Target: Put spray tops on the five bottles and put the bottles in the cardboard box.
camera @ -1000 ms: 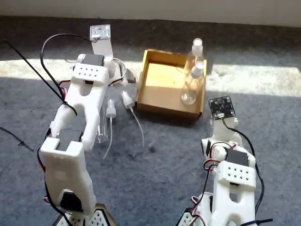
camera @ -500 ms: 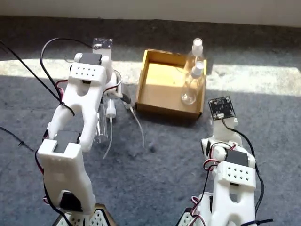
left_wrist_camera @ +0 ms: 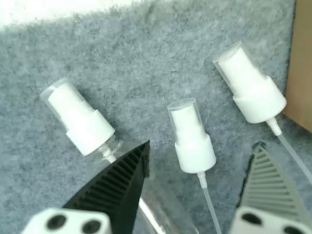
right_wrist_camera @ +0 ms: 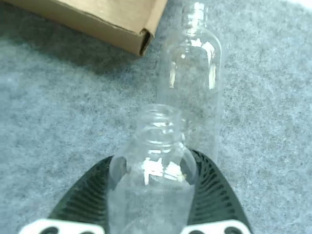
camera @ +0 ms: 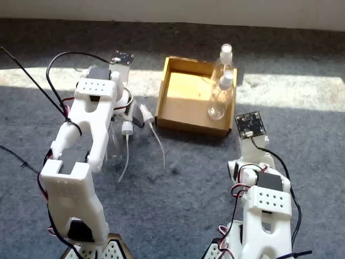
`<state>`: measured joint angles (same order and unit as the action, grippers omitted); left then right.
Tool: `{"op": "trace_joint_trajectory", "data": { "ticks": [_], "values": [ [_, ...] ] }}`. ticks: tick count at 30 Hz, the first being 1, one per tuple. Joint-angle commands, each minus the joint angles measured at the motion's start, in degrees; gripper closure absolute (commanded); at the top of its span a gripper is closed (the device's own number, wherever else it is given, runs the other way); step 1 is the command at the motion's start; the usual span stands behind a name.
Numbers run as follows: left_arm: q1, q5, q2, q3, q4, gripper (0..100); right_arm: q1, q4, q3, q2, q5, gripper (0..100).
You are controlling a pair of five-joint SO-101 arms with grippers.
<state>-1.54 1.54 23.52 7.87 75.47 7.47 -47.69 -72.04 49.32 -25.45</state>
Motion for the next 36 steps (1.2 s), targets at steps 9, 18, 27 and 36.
{"op": "trace_joint_trajectory", "data": {
  "ticks": [9,18,27,36],
  "values": [
    [-0.3,2.5,-0.5,-1.4,-4.7,78,-0.5,-1.1,-2.0,-0.3,0.1,99.2],
    [-0.3,1.6,8.2,-0.1,-7.3,77,-0.5,-1.1,-2.0,-0.5,0.1,99.2],
    [-0.4,-2.1,8.3,0.6,-7.3,88,-0.5,-0.8,-2.0,-0.3,0.1,99.2],
    [-0.5,-3.6,8.1,10.5,1.8,92,-0.4,-1.0,-2.0,-0.2,-0.1,99.2]
  ]
}}
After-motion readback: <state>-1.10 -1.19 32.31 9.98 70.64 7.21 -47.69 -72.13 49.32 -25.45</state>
